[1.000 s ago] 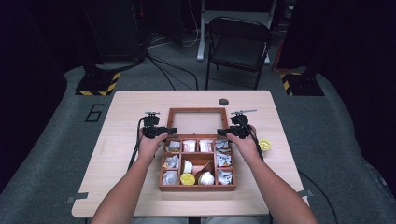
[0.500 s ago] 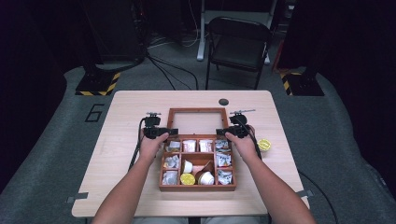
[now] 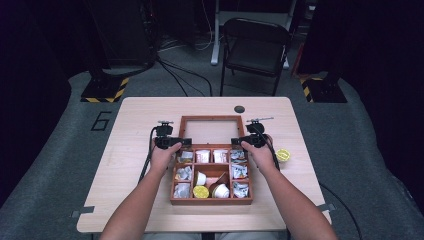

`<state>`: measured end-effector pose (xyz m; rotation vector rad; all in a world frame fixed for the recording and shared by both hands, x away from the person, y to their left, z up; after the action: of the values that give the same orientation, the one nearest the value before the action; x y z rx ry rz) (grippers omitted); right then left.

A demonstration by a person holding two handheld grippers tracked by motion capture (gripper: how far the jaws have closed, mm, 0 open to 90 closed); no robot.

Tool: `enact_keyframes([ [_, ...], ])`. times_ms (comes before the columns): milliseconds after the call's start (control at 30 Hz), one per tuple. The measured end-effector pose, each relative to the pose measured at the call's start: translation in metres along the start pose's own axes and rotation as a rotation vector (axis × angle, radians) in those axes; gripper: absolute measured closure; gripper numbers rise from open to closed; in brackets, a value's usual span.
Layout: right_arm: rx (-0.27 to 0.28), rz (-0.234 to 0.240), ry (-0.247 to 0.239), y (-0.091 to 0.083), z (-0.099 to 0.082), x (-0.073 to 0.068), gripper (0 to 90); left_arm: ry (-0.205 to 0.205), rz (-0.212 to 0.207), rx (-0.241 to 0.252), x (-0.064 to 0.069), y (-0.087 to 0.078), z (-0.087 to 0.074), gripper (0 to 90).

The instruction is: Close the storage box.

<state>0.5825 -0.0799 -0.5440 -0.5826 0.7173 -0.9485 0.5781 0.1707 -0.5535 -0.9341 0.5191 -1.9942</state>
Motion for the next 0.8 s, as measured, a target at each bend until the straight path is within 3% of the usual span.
enact_keyframes([
  [467,-0.011,-0.003,0.002,0.0037,-0.0004,0.0022,26.0,-0.017,-0.007,-0.003,-0.0023,0.0031,-0.0007,27.4],
  [800,-0.017,0.021,0.032,0.007,-0.0006,0.004,24.3,-0.02,-0.013,-0.001,-0.0036,0.0046,-0.0007,26.8],
])
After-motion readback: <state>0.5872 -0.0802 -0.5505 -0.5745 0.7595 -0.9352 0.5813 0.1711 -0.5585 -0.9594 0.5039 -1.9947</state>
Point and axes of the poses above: each handheld gripper's, and its own axes: y roughly forward along the jaws, z roughly out of its top, x roughly to its right, the point moved 9 cm from there along y, roughly forward along the jaws, and after that the axes turned 1 degree about -z, right-handed, at the moved point
